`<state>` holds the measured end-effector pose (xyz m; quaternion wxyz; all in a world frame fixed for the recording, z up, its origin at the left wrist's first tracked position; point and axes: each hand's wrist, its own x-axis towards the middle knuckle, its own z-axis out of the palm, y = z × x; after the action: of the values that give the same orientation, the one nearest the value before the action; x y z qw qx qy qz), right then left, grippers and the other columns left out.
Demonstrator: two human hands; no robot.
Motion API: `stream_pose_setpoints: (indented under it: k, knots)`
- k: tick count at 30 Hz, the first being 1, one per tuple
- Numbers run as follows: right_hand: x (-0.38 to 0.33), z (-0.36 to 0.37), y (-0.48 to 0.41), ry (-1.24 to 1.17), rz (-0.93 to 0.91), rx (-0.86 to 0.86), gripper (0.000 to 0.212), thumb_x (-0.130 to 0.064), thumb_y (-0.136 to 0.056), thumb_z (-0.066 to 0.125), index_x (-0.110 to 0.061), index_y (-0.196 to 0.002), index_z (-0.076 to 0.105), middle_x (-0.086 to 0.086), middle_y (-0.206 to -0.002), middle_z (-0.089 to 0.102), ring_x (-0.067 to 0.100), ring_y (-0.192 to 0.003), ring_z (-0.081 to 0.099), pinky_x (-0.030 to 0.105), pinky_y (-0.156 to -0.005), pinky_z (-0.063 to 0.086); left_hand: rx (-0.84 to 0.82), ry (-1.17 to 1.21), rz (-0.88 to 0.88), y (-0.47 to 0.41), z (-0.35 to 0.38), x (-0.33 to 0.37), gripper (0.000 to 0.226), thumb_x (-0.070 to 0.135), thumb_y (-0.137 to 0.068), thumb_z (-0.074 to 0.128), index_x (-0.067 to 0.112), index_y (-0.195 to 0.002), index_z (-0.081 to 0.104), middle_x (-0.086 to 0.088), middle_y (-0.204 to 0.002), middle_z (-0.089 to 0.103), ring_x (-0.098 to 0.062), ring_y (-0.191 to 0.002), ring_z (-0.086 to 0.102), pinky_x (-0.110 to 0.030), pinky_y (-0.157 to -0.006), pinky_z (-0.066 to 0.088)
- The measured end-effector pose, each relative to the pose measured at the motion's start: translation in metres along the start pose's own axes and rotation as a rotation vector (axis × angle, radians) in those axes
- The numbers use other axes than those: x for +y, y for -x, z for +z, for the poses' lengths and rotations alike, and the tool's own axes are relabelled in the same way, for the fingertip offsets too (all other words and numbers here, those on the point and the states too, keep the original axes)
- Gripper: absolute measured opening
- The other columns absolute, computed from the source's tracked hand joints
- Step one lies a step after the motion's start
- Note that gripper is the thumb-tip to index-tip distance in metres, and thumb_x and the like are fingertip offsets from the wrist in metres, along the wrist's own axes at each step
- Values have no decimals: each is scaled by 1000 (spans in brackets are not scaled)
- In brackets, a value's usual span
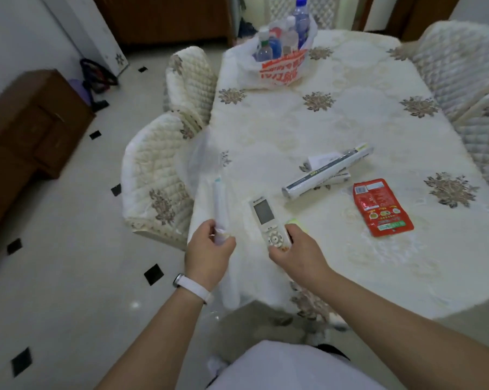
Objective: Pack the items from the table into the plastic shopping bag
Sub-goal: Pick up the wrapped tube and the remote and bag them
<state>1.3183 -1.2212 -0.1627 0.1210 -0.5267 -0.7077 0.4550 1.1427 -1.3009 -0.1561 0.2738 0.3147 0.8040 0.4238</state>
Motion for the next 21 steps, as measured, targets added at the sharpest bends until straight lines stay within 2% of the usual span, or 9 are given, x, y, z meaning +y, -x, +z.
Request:
stream_pose_setpoints:
  k: [2,4,7,10,14,19,21]
  knots:
    - [-25,32,11,18,-11,16,20,-30,-81,68,-20,-93,56,-7,-77,62,13,-67,59,26,-56,43,6,30,-8,3,-39,-27,21,18,-76,71,30,-89,61,8,-84,66,-5,-75,63,-22,-66,49]
    - [-50,64,19,55,-40,22,22,-31,-81,69,-21,-95,56,-6,-81,64,12,-69,60,31,-59,46,6,40,-9,4,-79,-53,23,24,-75,70,26,-96,62,6,-88,68,-11,-81,65,-27,-69,52]
    - [-87,111,28,103,-81,8,26,-33,-83,69,-21,-102,56,-5,-88,65,14,-75,61,33,-64,50,23,48,7,6,-135,-86,15,25,-76,67,28,-88,60,6,-84,66,-15,-77,64,-32,-67,52]
    - [-125,153,37,119,-123,-25,30,-34,-83,70,-21,-107,57,-2,-95,67,14,-78,63,37,-67,55,81,44,7,11,-188,-114,13,30,-75,66,30,-86,59,5,-83,64,-16,-77,62,-30,-64,51]
    - [-172,197,48,107,-200,-79,31,-34,-81,72,-27,-107,57,-6,-96,67,8,-77,64,37,-68,58,162,67,8,19,-246,-140,11,27,-76,67,27,-83,58,5,-82,64,-16,-75,62,-28,-63,50]
    - [-220,244,53,76,-290,-145,31,-30,-83,71,-29,-109,54,-9,-92,66,10,-74,65,36,-64,60,288,85,-13,25,-305,-166,12,25,-77,67,25,-82,57,3,-80,63,-17,-73,61,-31,-63,51]
    - [-237,262,47,88,-313,-162,28,-29,-83,71,-28,-106,56,-6,-92,67,10,-74,65,38,-67,60,333,90,-25,24,-325,-175,12,25,-77,68,25,-83,57,3,-82,63,-17,-74,61,-31,-64,51]
